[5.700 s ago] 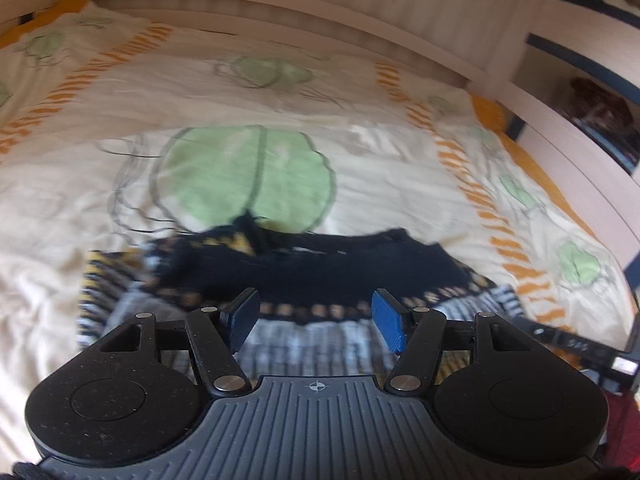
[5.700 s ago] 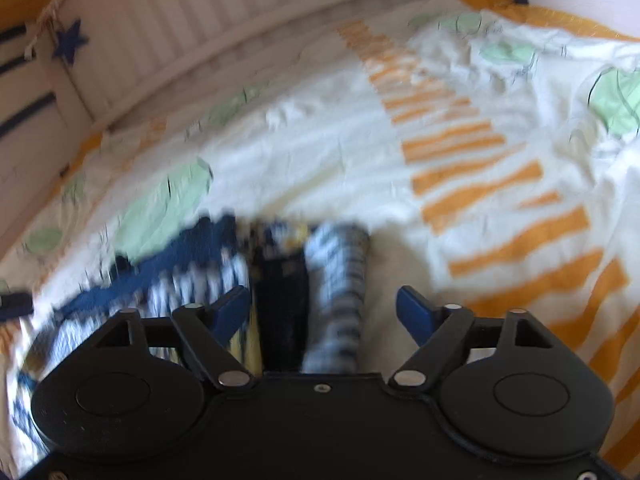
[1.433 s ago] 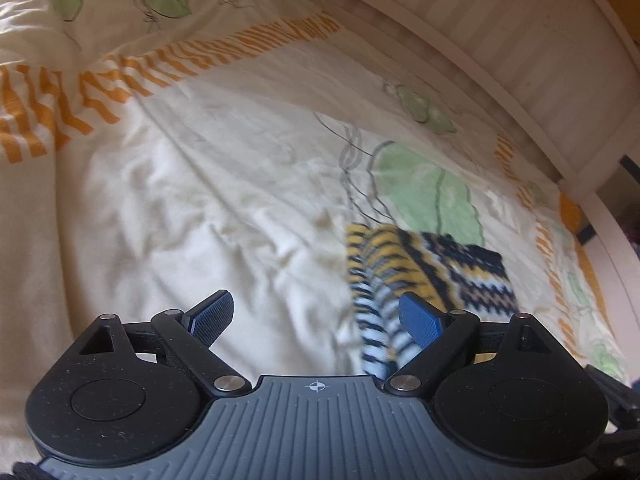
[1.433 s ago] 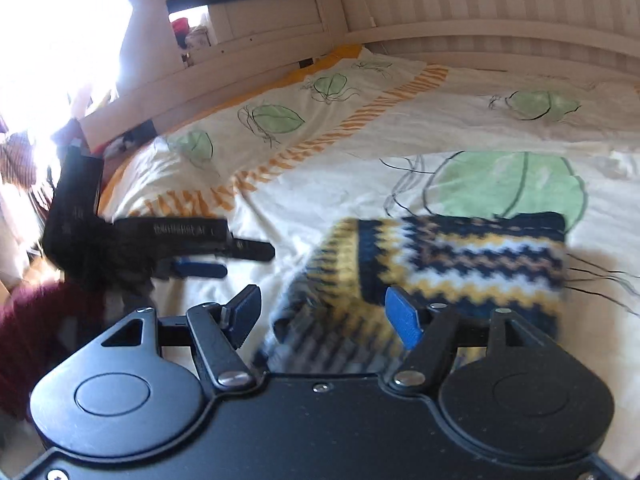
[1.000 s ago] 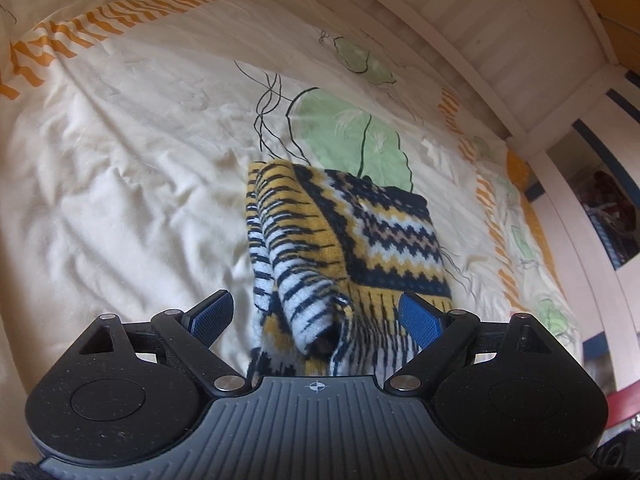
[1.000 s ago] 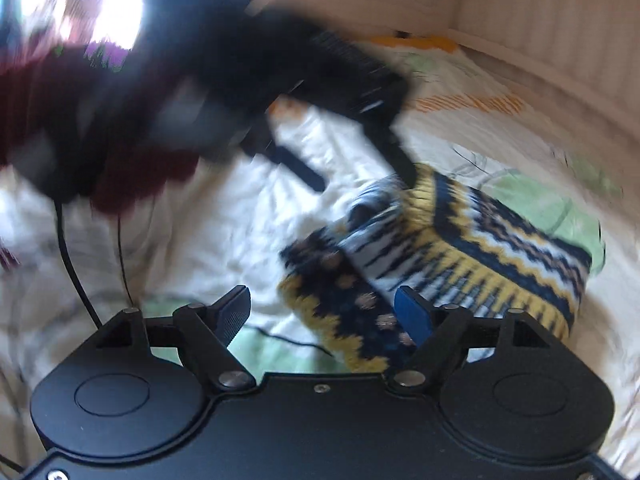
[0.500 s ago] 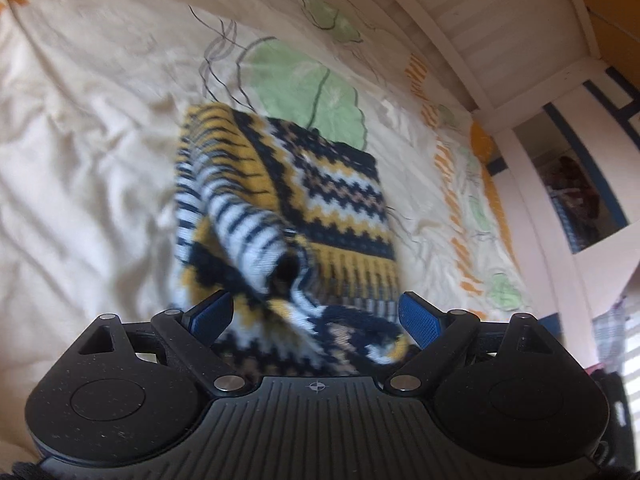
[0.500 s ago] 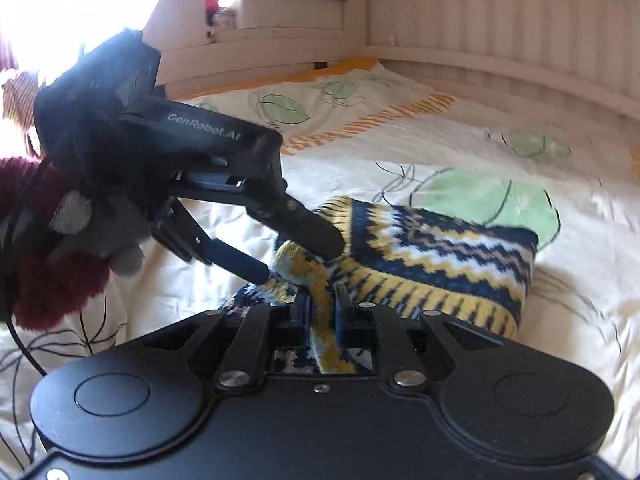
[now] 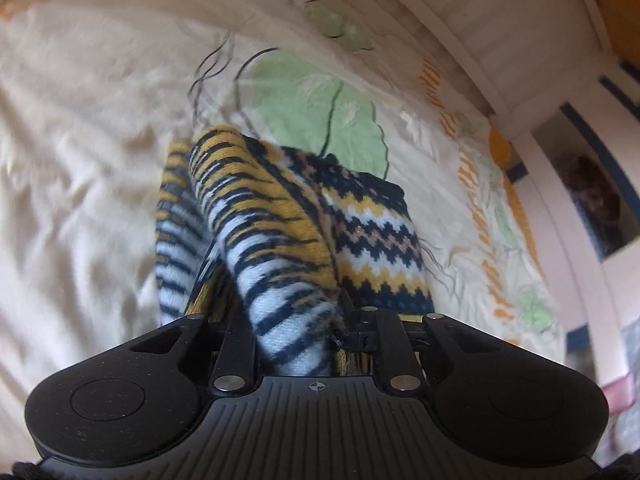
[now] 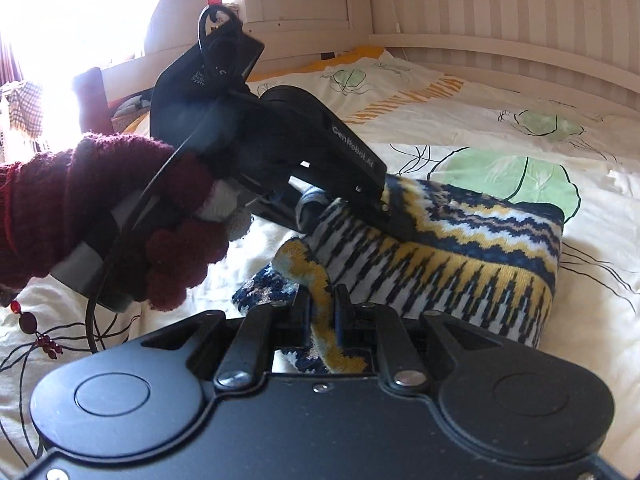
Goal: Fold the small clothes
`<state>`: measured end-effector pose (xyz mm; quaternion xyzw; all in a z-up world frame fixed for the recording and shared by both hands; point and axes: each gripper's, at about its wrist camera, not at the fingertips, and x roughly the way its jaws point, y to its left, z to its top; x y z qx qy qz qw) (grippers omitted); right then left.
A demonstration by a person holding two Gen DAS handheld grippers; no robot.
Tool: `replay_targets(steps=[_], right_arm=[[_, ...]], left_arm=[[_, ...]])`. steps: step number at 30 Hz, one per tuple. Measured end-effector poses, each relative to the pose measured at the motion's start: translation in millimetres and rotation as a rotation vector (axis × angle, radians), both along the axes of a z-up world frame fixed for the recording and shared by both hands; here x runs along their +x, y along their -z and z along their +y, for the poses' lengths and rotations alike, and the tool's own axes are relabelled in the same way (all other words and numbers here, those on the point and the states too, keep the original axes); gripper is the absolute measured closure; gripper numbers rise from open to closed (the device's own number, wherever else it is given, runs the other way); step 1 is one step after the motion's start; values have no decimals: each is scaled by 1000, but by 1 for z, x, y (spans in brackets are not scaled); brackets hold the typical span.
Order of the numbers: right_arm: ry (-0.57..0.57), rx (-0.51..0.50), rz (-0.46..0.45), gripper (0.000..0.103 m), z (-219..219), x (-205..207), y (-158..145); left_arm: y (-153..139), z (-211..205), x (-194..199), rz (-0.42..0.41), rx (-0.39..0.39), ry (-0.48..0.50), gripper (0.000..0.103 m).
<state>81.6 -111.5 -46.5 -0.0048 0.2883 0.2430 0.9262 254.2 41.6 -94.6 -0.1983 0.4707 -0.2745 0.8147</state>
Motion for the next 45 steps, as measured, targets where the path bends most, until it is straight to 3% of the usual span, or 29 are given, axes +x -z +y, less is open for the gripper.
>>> replay_targets(steps=[5,7,10,14,16,18,20,23,25,29,35,40,45], right_arm=[[14,43,-40,84,9,1,-6],[2,32,-14,77,19,6,3],[-22,0,76,70,34,15,26],[-60,43,115,40,31,8,33],[-80,54,107,31,25,2,29],[-87,73,106,30,17,-3,24],[-76,113,109,26,4,-5,20],[-37,172,100,19,-19,-5,11],[1,202,89,17,-31,1,4],[86,242,61,3,-56,17,-5],[207,277,48,3,-91,65,-3],[234,319,83,3,-107,107,8],[164,312,155,1,-97,146,33]], left_arm=[[-39,-7,-8,-181,74,111,84],[-35,0,-5,-161,82,99,84],[-2,14,4,-51,117,30,79],[23,37,2,7,9,-33,74],[22,45,1,11,-21,-50,73],[19,49,-1,1,-18,-62,73],[13,51,-3,-23,10,-75,70],[1,54,-8,-89,125,-112,57],[-5,60,-8,-112,177,-145,57],[-27,60,-15,-207,255,-193,57],[-52,22,-37,-333,258,-88,46],[-25,-1,-45,-294,296,-18,46],[-7,6,-46,-273,328,-35,46]])
